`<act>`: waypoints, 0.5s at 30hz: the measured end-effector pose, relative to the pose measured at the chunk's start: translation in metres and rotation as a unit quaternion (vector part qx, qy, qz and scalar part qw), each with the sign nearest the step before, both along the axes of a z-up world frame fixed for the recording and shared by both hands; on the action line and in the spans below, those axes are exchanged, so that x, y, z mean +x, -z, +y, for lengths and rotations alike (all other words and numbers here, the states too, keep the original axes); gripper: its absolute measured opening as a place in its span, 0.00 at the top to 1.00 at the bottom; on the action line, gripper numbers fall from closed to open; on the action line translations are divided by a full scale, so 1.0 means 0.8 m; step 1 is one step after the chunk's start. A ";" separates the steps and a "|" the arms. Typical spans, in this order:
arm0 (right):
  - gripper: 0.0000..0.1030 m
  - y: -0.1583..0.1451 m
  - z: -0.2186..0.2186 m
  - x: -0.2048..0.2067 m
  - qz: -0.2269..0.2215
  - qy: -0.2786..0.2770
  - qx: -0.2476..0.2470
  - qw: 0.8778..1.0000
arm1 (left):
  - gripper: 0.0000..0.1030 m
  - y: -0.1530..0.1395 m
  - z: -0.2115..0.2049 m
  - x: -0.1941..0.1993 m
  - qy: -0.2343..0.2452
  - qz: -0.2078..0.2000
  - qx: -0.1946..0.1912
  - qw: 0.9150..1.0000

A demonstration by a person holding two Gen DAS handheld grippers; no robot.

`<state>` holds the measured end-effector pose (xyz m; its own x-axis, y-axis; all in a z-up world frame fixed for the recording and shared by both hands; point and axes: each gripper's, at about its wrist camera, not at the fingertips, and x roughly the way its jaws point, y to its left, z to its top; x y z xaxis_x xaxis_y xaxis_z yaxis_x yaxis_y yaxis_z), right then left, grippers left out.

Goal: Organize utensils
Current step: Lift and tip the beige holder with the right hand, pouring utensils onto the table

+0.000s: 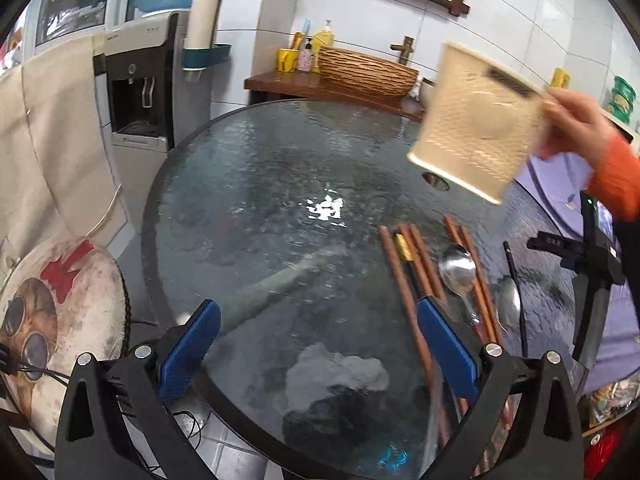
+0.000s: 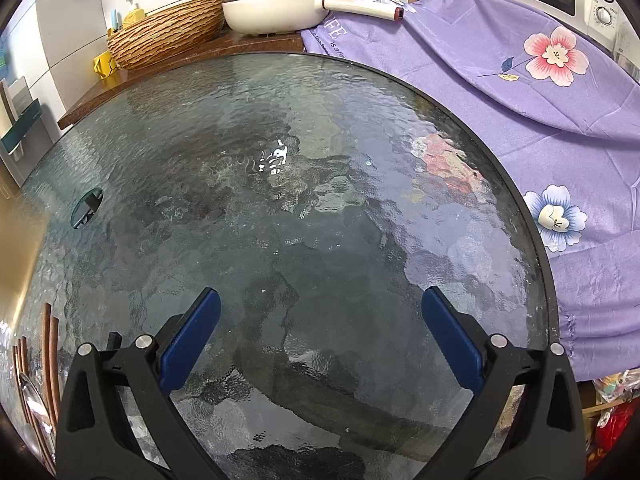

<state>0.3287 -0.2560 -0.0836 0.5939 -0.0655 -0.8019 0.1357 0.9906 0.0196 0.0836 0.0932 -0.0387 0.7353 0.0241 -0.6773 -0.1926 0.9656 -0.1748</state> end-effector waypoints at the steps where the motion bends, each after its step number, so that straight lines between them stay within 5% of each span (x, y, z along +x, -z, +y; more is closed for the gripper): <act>1: 0.04 0.000 0.000 0.000 0.000 0.000 0.000 1.000 | 0.06 0.000 -0.005 -0.001 0.005 0.000 0.000 1.000; 15: 0.04 0.000 0.000 0.000 -0.001 0.000 0.000 1.000 | 0.06 -0.009 -0.034 -0.005 0.009 -0.010 0.048 0.999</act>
<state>0.3284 -0.2562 -0.0833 0.5947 -0.0656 -0.8013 0.1361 0.9905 0.0200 0.0797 0.0662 -0.0319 0.7495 0.0754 -0.6578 -0.1728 0.9813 -0.0844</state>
